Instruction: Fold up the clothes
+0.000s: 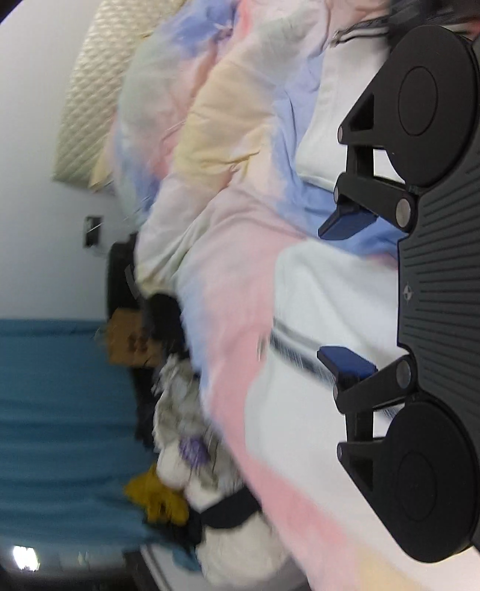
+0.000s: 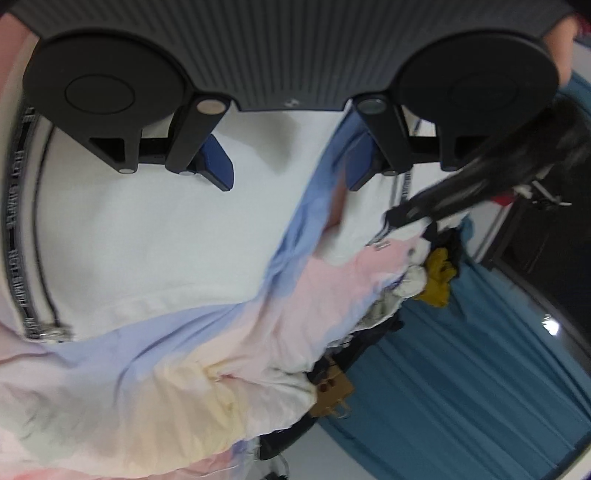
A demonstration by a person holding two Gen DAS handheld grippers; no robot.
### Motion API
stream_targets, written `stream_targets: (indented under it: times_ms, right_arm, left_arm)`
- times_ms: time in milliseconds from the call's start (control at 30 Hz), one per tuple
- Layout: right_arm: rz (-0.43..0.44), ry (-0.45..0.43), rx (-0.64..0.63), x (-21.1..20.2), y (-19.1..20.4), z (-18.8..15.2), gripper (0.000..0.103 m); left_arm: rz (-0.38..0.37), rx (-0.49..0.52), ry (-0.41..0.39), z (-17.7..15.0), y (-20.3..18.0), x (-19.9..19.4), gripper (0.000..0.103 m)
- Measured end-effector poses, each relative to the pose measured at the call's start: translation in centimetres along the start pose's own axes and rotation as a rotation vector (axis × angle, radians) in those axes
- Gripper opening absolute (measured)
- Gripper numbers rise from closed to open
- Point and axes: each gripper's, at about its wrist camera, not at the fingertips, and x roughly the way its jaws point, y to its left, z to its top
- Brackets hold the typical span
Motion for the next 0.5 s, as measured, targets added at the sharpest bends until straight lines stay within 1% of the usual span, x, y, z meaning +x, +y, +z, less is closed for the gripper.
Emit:
stream_targets:
  times_ms: [33,167,200,267,333,400,500]
  right_arm:
    - [0.018,0.010,0.006,0.2,0.1,0.0,0.071]
    - [0.108,0.069,0.018,1.2,0.9,-0.2,0.071]
    - [0.127,0.086,0.021,1.4,1.1,-0.2,0.071]
    - [0.160,0.121,0.027,2.1,1.6,-0.2,0.071]
    - [0.182,0.151,0.042,2.7,1.8,0.0,0.071]
    - [0.184,0.184,0.078,3.4,1.7,0.2,0.071]
    - [0.168,0.234,0.148,5.0,1.4,0.5,0.070]
  left_arm:
    - [0.030,-0.017,-0.009,-1.0,0.8,-2.4,0.074]
    - [0.156,-0.079,-0.038,-5.3,3.9,-12.3,0.079]
    - [0.206,-0.088,-0.029,-6.9,4.5,-14.8,0.081]
    - [0.304,-0.109,-0.002,-10.0,5.6,-19.6,0.081]
    - [0.374,-0.142,0.023,-13.1,6.7,-24.0,0.081]
    - [0.434,-0.171,0.033,-16.1,7.1,-27.9,0.082]
    - [0.504,-0.210,0.025,-19.8,7.8,-33.0,0.083]
